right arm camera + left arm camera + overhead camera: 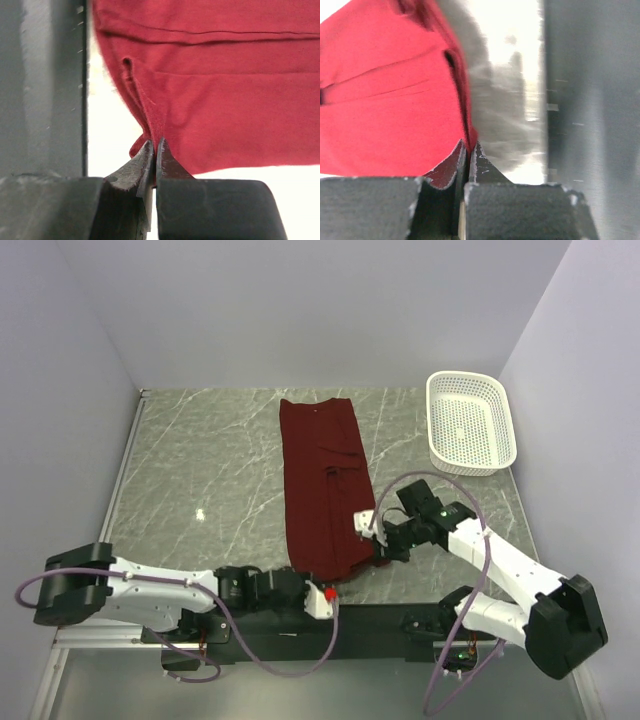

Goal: Fold and stack the t-shirts
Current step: Fold the tshirt

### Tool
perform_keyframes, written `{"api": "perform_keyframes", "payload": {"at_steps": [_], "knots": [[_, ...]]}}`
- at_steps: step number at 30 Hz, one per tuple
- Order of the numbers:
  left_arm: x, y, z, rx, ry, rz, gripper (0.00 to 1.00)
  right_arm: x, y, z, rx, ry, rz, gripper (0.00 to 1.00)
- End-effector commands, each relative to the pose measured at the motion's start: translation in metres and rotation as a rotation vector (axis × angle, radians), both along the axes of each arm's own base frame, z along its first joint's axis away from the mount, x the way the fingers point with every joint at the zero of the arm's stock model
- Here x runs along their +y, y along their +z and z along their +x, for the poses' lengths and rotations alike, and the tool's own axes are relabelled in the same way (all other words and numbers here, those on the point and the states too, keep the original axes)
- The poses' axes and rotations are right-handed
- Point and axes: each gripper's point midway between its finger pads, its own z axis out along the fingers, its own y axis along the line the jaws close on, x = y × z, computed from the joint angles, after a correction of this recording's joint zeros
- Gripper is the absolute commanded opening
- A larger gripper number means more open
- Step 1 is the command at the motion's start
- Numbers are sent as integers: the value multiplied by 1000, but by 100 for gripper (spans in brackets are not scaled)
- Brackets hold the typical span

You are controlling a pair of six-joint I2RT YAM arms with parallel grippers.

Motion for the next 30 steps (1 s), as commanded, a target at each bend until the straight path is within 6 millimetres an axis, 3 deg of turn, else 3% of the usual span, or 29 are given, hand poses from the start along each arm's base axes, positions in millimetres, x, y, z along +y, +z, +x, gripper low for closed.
{"api": "perform_keyframes", "payload": {"at_steps": [1,2,3,5,6,8,9,10,11,12,14,15,17,18,20,24,30], "knots": [[-11,37,29,-2,41,-133,1,9,24,42,-53,-111,11,0],[-10,41,39,6,62,-153,1,9,25,51,-56,-145,2,0],[-1,46,66,4,121,-168,1,13,29,66,-57,-181,4,0],[-2,49,90,6,146,-198,1,14,31,87,-73,-239,-14,0],[1,59,113,-10,198,-221,1,20,33,106,-69,-283,-11,0],[-3,52,137,-11,221,-198,1,19,32,131,-69,-347,-35,0],[-4,65,162,-35,264,-220,1,26,34,151,-51,-386,-39,0],[-4,51,176,-19,283,-189,1,26,37,165,-47,-422,-40,0],[-7,54,187,-20,288,-203,1,23,38,179,-37,-462,-45,0],[-5,67,213,-50,332,-234,0,27,42,202,-28,-500,-41,0],[-3,57,236,-45,367,-210,1,23,44,225,-27,-551,-50,0],[0,70,258,-70,402,-236,1,24,45,242,-36,-574,-54,0],[4,63,276,-54,439,-227,1,26,53,263,-56,-586,-44,0],[9,72,291,-64,467,-246,1,28,42,268,-32,-594,-58,0],[12,69,299,-52,485,-241,1,35,47,280,-33,-589,-40,0],[20,70,314,-55,507,-237,1,44,36,292,13,-606,-28,0],[24,58,321,-30,517,-232,1,45,31,305,9,-624,-35,0]]}}
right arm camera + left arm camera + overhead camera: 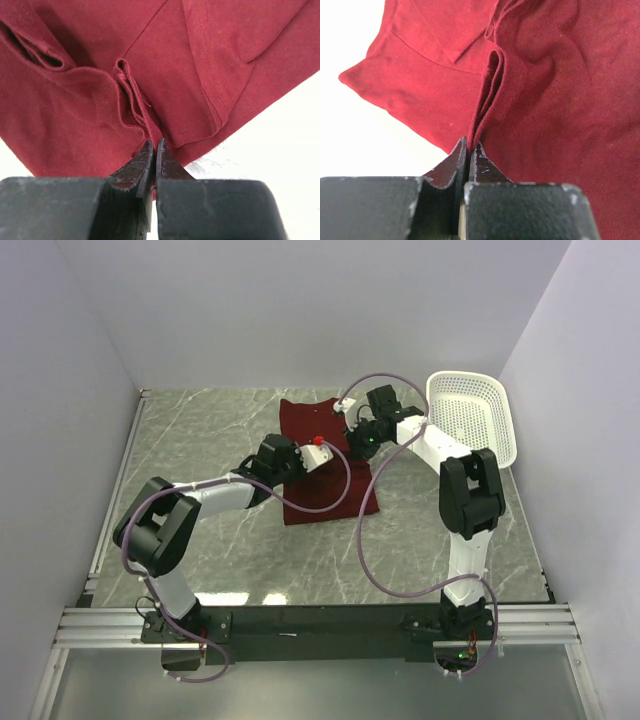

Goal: Fold and stack the t-shirts
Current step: Fold the tshirt

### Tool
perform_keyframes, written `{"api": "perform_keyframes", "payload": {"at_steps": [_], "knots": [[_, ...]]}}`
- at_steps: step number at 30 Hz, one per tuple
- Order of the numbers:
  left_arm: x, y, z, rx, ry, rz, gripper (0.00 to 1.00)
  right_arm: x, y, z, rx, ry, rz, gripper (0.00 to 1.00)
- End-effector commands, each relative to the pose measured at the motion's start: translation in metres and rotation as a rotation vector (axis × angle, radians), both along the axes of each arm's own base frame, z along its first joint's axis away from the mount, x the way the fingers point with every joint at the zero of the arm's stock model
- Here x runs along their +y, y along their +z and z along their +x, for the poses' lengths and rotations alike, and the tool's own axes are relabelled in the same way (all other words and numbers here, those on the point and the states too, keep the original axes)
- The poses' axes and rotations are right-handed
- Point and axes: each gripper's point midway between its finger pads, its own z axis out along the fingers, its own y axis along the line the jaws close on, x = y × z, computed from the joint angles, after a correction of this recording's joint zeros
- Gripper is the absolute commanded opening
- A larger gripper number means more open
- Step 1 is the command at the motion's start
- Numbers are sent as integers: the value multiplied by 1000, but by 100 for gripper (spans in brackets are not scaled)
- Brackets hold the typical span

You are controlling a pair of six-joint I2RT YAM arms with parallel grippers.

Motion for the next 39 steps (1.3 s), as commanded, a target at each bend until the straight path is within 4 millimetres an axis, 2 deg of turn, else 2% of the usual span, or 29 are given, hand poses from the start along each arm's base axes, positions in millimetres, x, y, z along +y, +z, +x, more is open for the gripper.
{"api": "perform_keyframes", "payload": {"at_steps": [1,14,16,17,18,19,20,21,23,24,25,26,27,28,29,30,31,32,33,34,35,36,37,39], "knots": [[-10,11,10,-27,-32,-40,1,5,18,13,-38,-19,23,0],[-11,10,28,-10,-3,-42,1,6,16,22,-28,-53,29,0],[-8,8,30,-8,17,-40,14,4,13,27,-32,-81,24,14],[-6,11,33,-21,37,-47,29,5,14,31,-30,-114,29,28],[-4,19,35,-39,63,-68,73,3,11,33,-21,-140,23,47],[3,27,41,-67,123,-85,85,1,15,43,-53,-191,26,55],[7,41,48,-111,179,-118,93,-8,15,49,-60,-278,10,59],[12,59,51,-132,229,-163,96,-11,25,56,-99,-311,24,63],[21,85,54,-163,276,-213,98,-20,32,59,-116,-385,30,67],[23,111,49,-194,280,-265,99,-22,47,59,-145,-384,51,67],[25,121,45,-204,278,-287,100,-27,53,58,-153,-383,62,67],[31,138,34,-201,287,-335,99,-28,60,46,-152,-338,85,67],[34,141,26,-180,280,-344,99,-28,63,36,-143,-286,96,67],[34,143,17,-158,262,-351,99,-24,67,23,-130,-202,122,66],[28,134,1,-109,187,-346,100,-32,70,6,-163,-79,116,65],[32,144,-17,-129,130,-322,100,-19,72,-31,-92,91,203,65],[31,142,-31,-134,72,-313,100,-21,59,-57,-65,194,209,66],[28,111,-56,-85,-18,-282,99,-24,63,-72,-185,381,171,66],[32,120,-73,-165,-104,-239,99,-27,53,-103,-139,479,174,66],[33,112,-86,-192,-165,-208,99,-32,36,-124,-128,554,156,66],[34,76,-109,-165,-240,-139,99,-33,35,-131,-194,634,127,66],[33,75,-121,-241,-320,-75,100,-33,32,-131,-225,648,108,66],[30,51,-137,-217,-367,-37,99,-39,22,-138,-230,659,66,66],[29,23,-146,-173,-405,54,100,-36,13,-135,-272,684,9,66]]}}
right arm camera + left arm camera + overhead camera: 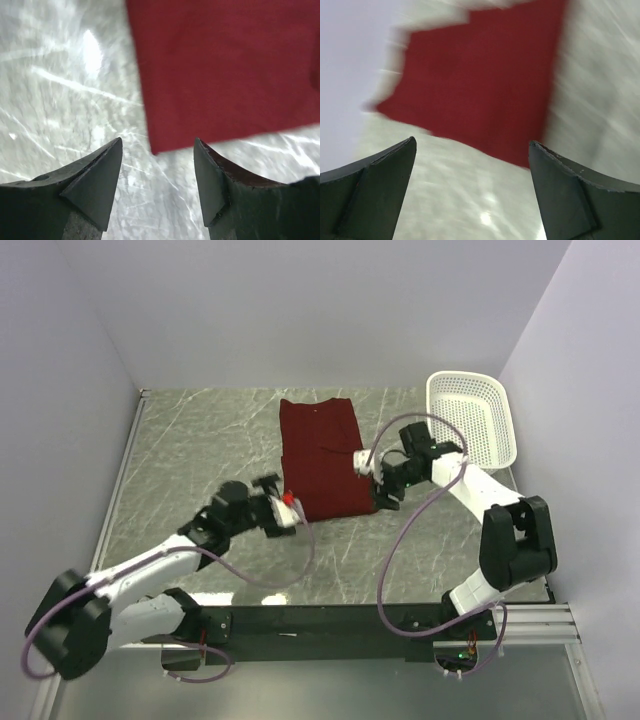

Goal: Fold and stack the t-shirts
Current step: Fold the tshirt

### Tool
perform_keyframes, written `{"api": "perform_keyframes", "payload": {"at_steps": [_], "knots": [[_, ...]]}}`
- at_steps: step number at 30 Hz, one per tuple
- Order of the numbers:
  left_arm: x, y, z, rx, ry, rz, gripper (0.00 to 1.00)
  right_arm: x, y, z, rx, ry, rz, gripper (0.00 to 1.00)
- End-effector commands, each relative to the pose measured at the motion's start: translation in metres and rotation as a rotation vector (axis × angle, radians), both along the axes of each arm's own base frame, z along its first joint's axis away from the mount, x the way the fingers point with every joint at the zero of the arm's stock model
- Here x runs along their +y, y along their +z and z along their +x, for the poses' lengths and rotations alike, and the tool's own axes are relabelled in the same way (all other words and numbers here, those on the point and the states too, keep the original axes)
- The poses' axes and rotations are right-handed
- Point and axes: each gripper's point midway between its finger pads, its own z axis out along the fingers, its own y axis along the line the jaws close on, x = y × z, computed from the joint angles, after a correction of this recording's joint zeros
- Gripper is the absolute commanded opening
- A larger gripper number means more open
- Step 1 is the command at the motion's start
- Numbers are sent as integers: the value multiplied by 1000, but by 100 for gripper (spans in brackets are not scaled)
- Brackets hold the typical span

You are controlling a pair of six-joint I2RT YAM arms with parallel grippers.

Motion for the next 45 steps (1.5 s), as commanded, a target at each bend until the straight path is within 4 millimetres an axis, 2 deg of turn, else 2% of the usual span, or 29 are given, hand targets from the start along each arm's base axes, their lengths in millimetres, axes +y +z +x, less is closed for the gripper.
{"api": "perform_keyframes", "payload": {"at_steps": [1,2,3,4,5,9,16,18,23,27,34,36,37,39,40,42,43,44,45], "knots": [[-19,-71,-40,29,-213,247,99,0,-20,-9,-147,181,-97,66],[-23,-76,-41,17,-221,265,99,0,-25,-7,-161,182,-122,66],[-24,-91,-42,48,-222,298,99,3,-27,-2,-194,185,-134,66],[-28,-91,-38,59,-216,303,99,1,-33,0,-179,164,-154,65],[-28,-107,-37,110,-207,332,97,2,-34,3,-178,160,-155,65],[-31,-120,-25,113,-182,360,95,4,-41,8,-190,147,-184,64],[-30,-126,-8,99,-121,384,91,4,-55,2,-186,187,-243,64],[-27,-132,-5,114,-116,407,87,5,-57,0,-180,198,-249,64],[-19,-131,1,124,-91,387,73,5,-67,-8,-148,214,-270,64],[-12,-134,3,115,-75,380,68,4,-73,-6,-142,198,-285,64],[-16,-146,7,156,-75,396,62,2,-83,1,-127,149,-332,64],[-16,-148,6,163,-76,390,60,0,-87,4,-125,133,-347,62],[-16,-148,6,162,-74,390,58,0,-92,1,-111,136,-356,58],[-17,-146,7,162,-72,382,50,0,-94,3,-112,126,-374,54],[-17,-147,6,167,-75,380,40,1,-95,3,-109,122,-375,52],[-18,-147,3,178,-82,383,28,2,-94,4,-106,120,-374,48],[-20,-146,1,176,-88,381,18,3,-93,3,-101,117,-369,38],[-22,-142,-1,170,-92,374,1,3,-91,3,-96,117,-364,32],[-23,-141,-6,170,-106,374,1,2,-92,-3,-75,122,-364,26]]}}
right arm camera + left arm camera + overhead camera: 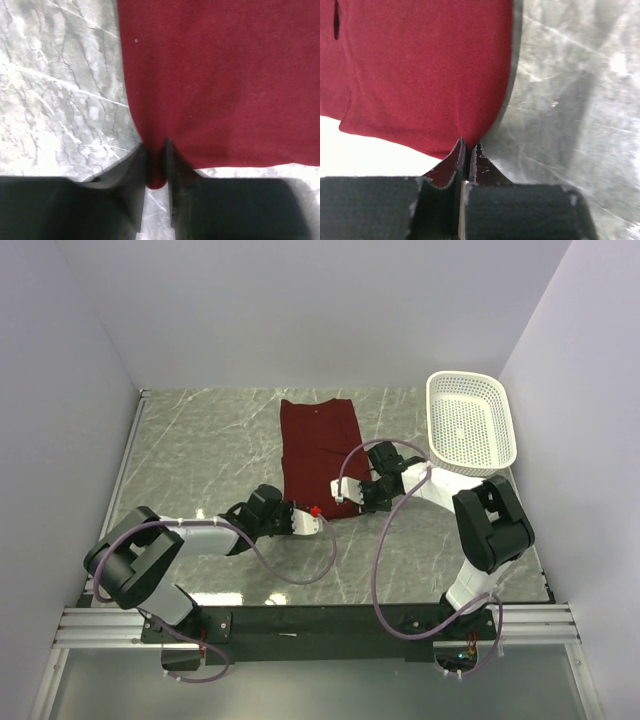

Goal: Fold and stack the t-shirts
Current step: Fold the tshirt

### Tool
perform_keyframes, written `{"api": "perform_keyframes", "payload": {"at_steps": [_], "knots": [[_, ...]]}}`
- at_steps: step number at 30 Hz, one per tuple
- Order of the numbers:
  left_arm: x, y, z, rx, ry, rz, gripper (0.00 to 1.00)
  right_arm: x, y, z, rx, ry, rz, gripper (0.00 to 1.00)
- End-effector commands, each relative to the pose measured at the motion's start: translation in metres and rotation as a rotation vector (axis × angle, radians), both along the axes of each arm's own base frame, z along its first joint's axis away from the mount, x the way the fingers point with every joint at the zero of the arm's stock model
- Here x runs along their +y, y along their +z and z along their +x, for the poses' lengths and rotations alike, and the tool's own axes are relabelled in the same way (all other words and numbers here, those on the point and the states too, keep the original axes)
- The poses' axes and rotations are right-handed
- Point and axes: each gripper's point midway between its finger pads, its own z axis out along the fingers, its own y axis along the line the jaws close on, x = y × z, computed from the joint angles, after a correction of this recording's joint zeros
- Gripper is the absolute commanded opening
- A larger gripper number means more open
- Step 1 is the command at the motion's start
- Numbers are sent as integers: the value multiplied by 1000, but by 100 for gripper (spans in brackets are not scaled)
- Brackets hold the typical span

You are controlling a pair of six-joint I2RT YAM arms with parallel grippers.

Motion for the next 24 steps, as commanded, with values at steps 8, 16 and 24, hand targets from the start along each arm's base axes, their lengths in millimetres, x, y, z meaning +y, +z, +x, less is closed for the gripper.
{"api": "perform_keyframes", "payload": {"at_steps": [8,16,24], "knots": [[-24,24,-81,126,-187,-22,1,-18,24,-71,151,8,5,0],[-44,56,-209,379,-391,-107,1,-36,68,-178,312,228,85,0],[-36,86,-154,142,-257,-174,0,1,118,-88,123,-21,188,0]]}}
